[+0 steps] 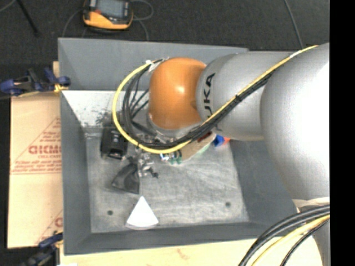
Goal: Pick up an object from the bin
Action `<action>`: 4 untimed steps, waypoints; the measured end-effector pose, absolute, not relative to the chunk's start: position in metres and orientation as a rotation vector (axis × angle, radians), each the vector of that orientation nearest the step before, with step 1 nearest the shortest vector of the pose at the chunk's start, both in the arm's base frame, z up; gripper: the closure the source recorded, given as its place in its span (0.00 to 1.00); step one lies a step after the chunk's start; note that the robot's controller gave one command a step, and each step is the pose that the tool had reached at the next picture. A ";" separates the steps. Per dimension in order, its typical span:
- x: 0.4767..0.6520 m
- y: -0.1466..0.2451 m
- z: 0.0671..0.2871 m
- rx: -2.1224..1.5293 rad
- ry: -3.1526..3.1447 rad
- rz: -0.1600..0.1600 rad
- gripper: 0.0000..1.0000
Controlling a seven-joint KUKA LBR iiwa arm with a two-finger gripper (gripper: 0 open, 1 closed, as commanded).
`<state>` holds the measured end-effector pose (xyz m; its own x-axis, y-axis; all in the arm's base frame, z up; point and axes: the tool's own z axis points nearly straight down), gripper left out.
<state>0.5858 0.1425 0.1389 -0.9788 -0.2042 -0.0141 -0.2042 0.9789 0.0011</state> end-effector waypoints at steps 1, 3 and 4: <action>0.584 0.137 0.158 -0.315 3.134 -0.001 1.00; 0.612 0.164 0.155 -0.140 3.149 -0.003 1.00; 0.613 0.149 0.229 -0.216 3.133 0.000 1.00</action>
Offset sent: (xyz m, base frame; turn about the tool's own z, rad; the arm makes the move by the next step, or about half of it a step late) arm 0.0385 0.0628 -0.0587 0.2428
